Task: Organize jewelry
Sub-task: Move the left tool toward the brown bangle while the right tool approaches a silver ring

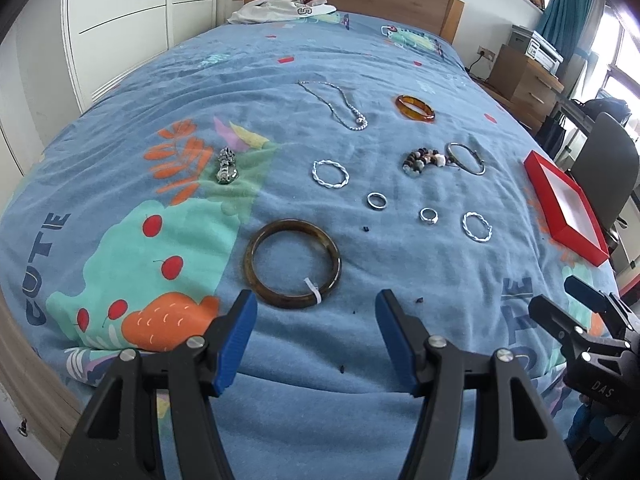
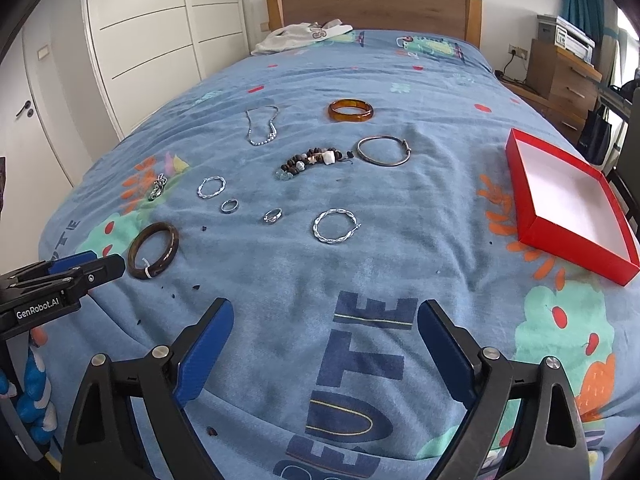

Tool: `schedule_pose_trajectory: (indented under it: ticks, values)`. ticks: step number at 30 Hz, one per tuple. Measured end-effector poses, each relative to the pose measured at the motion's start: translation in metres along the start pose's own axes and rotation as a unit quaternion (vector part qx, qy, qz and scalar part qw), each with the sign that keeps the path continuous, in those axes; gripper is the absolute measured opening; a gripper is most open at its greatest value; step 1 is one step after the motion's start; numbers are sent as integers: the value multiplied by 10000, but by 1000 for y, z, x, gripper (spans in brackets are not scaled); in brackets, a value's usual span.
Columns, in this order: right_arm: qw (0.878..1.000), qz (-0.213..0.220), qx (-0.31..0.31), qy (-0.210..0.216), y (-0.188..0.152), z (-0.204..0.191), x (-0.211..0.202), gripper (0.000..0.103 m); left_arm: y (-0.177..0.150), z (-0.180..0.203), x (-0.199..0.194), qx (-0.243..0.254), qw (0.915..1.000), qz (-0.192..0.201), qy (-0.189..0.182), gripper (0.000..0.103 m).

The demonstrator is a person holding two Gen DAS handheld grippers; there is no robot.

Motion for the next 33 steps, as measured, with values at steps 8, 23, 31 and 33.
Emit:
schedule_pose_trajectory:
  ticks: [8,23,31,33]
  values:
    - [9999,-23,53,86,0,4,8,88,2,-5,5,-97,9999,-51,90,60]
    - [9993,-25,139,358,3,0,20,84,21,-21,5,-4,9997,-19,229,60]
    - [9985,74,86,532,15,-9,21,79,33,-40,15,135,9997,-111,158,60]
    - [9981,100,30,604,18,-14,21,76,33,-45,20,119,9997,-189,113,60]
Point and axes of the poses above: each gripper's, at about its wrist camera, not at the fingertips, and x roughly the way its jaws point, z to its right, y to its top, the point moved 5 cm from there along x, roughly the way its jaws point, and after that the axes turned 12 degrees about -y, right-handed, at the moved point
